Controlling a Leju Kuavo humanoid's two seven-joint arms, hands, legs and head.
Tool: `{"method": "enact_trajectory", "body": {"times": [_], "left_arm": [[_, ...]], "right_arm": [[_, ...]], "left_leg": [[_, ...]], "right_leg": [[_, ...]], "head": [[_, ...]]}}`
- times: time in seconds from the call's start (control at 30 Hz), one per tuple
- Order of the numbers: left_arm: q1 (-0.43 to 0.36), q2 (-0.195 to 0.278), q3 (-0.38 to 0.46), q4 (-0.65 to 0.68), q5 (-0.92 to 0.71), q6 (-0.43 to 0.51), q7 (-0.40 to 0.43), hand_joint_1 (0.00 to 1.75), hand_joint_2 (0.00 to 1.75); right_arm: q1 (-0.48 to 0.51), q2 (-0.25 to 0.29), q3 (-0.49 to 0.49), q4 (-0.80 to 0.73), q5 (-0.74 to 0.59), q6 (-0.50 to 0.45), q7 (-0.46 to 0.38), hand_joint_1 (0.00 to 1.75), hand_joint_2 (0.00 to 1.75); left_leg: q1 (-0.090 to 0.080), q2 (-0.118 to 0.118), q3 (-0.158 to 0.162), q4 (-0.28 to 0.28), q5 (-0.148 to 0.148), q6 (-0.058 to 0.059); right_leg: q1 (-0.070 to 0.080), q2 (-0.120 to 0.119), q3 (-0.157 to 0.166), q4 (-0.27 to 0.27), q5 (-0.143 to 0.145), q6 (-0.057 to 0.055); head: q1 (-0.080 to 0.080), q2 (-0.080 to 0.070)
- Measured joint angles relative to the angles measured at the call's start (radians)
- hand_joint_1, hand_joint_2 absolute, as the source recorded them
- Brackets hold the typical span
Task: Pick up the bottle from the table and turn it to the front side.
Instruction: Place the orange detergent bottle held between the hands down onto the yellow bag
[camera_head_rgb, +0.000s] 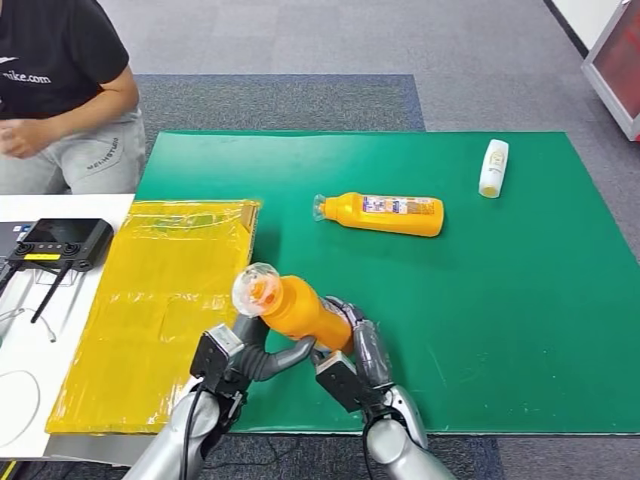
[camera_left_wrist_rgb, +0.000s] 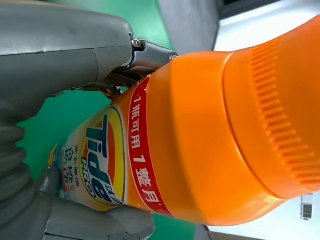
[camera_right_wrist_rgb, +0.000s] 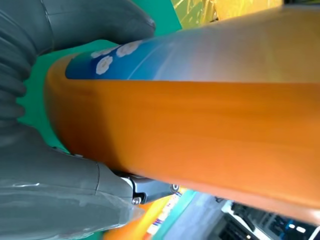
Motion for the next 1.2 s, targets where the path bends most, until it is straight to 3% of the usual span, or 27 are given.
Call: {"method": "enact_trajectory", "body": {"times": [0.1,0.23,0.77,1.2], "left_arm": [[0.001,0.009,-0.003,-0.023,-0.017,0.001,-0.006,1.75,1.75],[0.001,0.020,-0.003,-0.046,-0.027,0.005,-0.007,1.75,1.75],[0.006,0.055,-0.001,-0.086,-0.093,0.069,-0.006,1.75,1.75],[0.069,0.161,0.065,-0.163,-0.099,-0.018,0.049,1.75,1.75]], "right_arm": [[-0.010,0.000,0.008,0.003,0.021,-0.007,-0.002,1.73,1.75],[-0.018,0.000,0.015,0.005,0.026,-0.010,-0.003,0.00,1.75],[-0.016,0.000,0.016,0.005,-0.007,-0.001,0.003,0.00,1.75],[0.014,0.000,0.008,0.005,-0.015,-0.009,0.010,0.00,1.75]], "left_leg": [[0.000,0.000,0.000,0.000,0.000,0.000],[0.000,0.000,0.000,0.000,0.000,0.000],[0.000,0.000,0.000,0.000,0.000,0.000],[0.000,0.000,-0.001,0.000,0.000,0.000]], "right_leg": [[0.000,0.000,0.000,0.000,0.000,0.000],[0.000,0.000,0.000,0.000,0.000,0.000],[0.000,0.000,-0.001,0.000,0.000,0.000],[0.000,0.000,-0.001,0.000,0.000,0.000]], "head": [[0.000,0.000],[0.000,0.000],[0.000,0.000],[0.000,0.000]]}}
